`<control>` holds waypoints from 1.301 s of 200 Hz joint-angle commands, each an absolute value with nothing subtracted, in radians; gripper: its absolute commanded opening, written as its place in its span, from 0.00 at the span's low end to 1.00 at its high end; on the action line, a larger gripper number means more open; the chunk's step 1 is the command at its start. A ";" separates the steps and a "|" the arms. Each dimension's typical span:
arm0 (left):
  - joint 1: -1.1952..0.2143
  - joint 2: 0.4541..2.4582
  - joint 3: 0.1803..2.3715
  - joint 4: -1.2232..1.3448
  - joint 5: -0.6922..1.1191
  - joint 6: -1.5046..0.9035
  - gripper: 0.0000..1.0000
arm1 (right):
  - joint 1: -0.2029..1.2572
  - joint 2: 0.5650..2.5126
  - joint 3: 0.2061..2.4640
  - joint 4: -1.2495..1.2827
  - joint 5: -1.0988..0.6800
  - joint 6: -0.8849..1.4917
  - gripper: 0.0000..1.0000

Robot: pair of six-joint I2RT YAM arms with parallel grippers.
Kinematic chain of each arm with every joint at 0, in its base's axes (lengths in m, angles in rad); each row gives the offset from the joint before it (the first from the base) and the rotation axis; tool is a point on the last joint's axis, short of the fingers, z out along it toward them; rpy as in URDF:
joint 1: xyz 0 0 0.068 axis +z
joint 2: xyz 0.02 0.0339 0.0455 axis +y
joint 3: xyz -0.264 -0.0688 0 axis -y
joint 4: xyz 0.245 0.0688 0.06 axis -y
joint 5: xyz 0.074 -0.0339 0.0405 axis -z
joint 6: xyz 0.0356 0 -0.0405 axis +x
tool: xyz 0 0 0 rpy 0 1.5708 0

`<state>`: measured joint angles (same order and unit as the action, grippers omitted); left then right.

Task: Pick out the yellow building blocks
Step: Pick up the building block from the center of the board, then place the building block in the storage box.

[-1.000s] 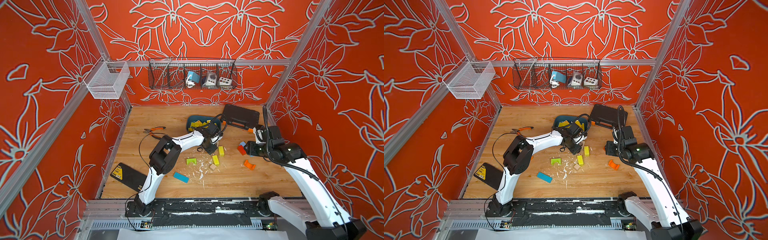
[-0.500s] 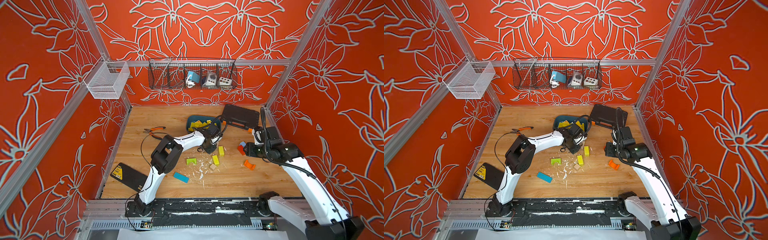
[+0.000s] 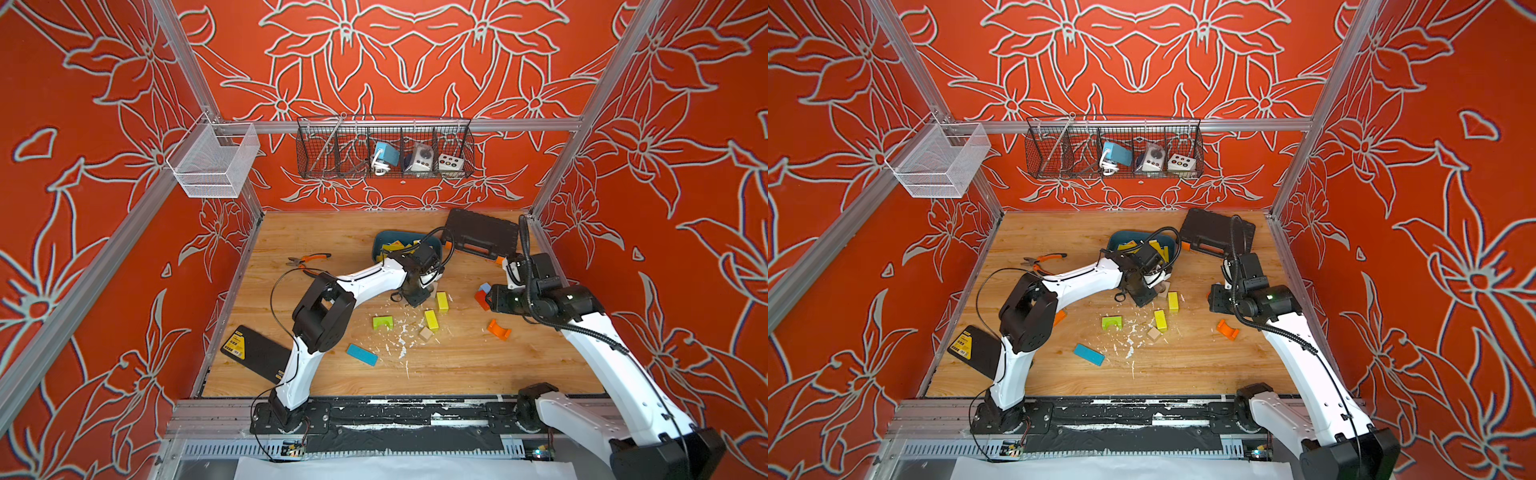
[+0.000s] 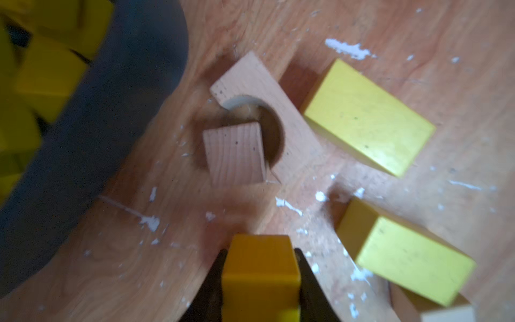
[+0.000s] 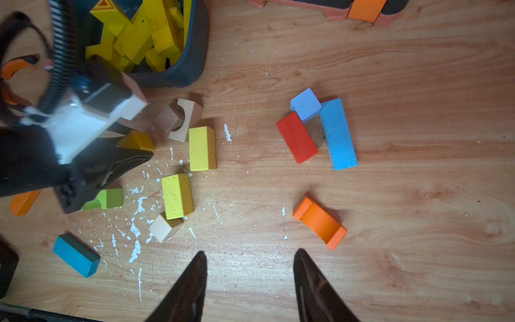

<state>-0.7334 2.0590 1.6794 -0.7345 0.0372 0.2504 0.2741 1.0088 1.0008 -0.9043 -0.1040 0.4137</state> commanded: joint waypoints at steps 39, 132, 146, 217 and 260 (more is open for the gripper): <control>-0.692 1.925 1.797 -0.741 -0.032 0.329 0.21 | 0.278 1.038 0.982 -0.868 -0.126 0.412 0.52; -0.463 2.143 1.922 -0.561 0.032 0.333 0.20 | 0.278 1.045 0.982 -0.883 -0.115 0.416 0.52; -0.454 2.179 1.932 -0.558 0.032 0.339 0.20 | 0.278 1.048 0.983 -0.885 -0.115 0.419 0.52; -0.451 2.237 1.867 -0.492 0.002 0.330 0.25 | 0.278 1.048 0.979 -0.894 -0.100 0.422 0.54; -0.448 2.232 1.864 -0.491 0.008 0.324 0.39 | 0.278 1.071 0.980 -0.881 -0.111 0.419 0.58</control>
<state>-0.4507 2.2280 1.8702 -0.5060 0.0021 0.3214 0.2741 1.0573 0.9894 -0.8822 -0.1059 0.4137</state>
